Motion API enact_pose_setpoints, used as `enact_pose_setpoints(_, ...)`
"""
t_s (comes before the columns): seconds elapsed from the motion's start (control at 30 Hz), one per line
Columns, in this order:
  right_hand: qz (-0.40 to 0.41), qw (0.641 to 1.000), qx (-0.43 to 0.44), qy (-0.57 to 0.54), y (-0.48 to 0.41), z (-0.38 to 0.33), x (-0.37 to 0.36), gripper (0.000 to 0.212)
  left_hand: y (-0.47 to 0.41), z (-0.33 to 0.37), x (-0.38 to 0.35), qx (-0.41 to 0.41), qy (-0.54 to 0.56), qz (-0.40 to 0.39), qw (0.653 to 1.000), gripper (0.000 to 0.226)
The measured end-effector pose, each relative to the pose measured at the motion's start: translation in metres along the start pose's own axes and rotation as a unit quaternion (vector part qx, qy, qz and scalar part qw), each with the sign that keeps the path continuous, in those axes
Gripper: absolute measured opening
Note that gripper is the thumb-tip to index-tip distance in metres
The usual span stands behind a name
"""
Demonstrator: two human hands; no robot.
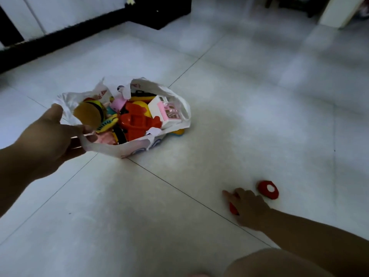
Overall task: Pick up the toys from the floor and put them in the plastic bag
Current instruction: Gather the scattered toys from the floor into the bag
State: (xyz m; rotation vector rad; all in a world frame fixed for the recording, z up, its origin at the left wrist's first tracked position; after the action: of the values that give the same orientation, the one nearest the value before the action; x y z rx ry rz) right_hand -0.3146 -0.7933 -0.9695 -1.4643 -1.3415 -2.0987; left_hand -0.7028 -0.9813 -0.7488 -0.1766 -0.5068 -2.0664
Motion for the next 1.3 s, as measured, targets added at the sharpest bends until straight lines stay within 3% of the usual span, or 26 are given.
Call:
enact_pose_setpoints(0.17, 0.005, 0.998, -0.022, -0.051, -0.013, 0.003, 0.016, 0.086, -0.007, -0.004, 0.004, 0.022, 0.027, 0.019, 0.999, 0.035)
enact_pose_setpoints(0.27, 0.088, 0.984, -0.032, -0.151, -0.023, -0.013, 0.066, 0.087, -0.011, -0.006, 0.006, 0.025, 0.027, 0.03, 0.999, 0.06)
enact_pose_setpoints(0.4, 0.332, 0.896, 0.069, -0.287, -0.023, -0.07, 0.196, 0.081, -0.011, -0.005, 0.006, 0.032, 0.02, 0.022, 0.999, 0.065)
enact_pose_setpoints(0.5, 0.469, 0.824, 0.185, -0.261, -0.028, -0.124, 0.285, 0.075, -0.006, -0.002, 0.006, 0.04, 0.021, 0.022, 0.999, 0.063)
enact_pose_setpoints(0.53, 0.465, 0.825, 0.213, -0.242, -0.039, -0.141, 0.304, 0.076, -0.004, -0.001, 0.006, 0.04, 0.023, 0.026, 0.999, 0.062)
enact_pose_setpoints(0.63, 0.358, 0.893, 0.24, -0.128, -0.095, -0.181, 0.326, 0.074, -0.001, 0.0, 0.005, 0.046, 0.035, 0.037, 0.998, 0.067)
enact_pose_setpoints(0.7, 0.316, 0.917, 0.24, -0.044, -0.129, -0.196, 0.328, 0.066, -0.002, -0.001, 0.007, 0.053, 0.036, 0.04, 0.997, 0.068)
enact_pose_setpoints(0.8, 0.339, 0.915, 0.219, -0.012, -0.164, -0.2, 0.336, 0.056, -0.005, -0.004, 0.009, 0.06, 0.037, 0.036, 0.997, 0.069)
enact_pose_setpoints(0.9, 0.371, 0.909, 0.186, -0.03, -0.184, -0.195, 0.341, 0.063, -0.005, -0.003, 0.007, 0.055, 0.036, 0.025, 0.998, 0.065)
enact_pose_setpoints(1.0, 0.434, 0.881, 0.176, -0.066, -0.18, -0.188, 0.34, 0.058, -0.004, -0.002, 0.008, 0.054, 0.037, 0.024, 0.998, 0.057)
enact_pose_setpoints(1.13, 0.422, 0.831, 0.132, -0.339, -0.16, -0.162, 0.326, 0.043, -0.004, -0.004, 0.01, 0.057, 0.04, 0.025, 0.997, 0.067)
enact_pose_setpoints(1.17, 0.44, 0.82, 0.139, -0.338, -0.147, -0.154, 0.322, 0.042, -0.004, -0.005, 0.009, 0.057, 0.04, 0.023, 0.997, 0.069)
enact_pose_setpoints(1.3, 0.608, 0.749, 0.212, -0.152, -0.069, -0.103, 0.282, 0.033, -0.003, -0.003, 0.008, 0.045, 0.023, 0.026, 0.998, 0.068)
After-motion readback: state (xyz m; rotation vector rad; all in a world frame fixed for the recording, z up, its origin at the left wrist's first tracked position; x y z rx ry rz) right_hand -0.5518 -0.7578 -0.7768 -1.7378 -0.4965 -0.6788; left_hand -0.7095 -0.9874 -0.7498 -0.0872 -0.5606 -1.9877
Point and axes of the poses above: each hand's wrist, its own y-axis away from the middle knuckle, its own x-axis out of the back of the hand, z = x × y, the point moved 8 cm from there along -y, towards the middle knuckle, and after that the axes turned 8 degrees about z, right-handed, at the moved point
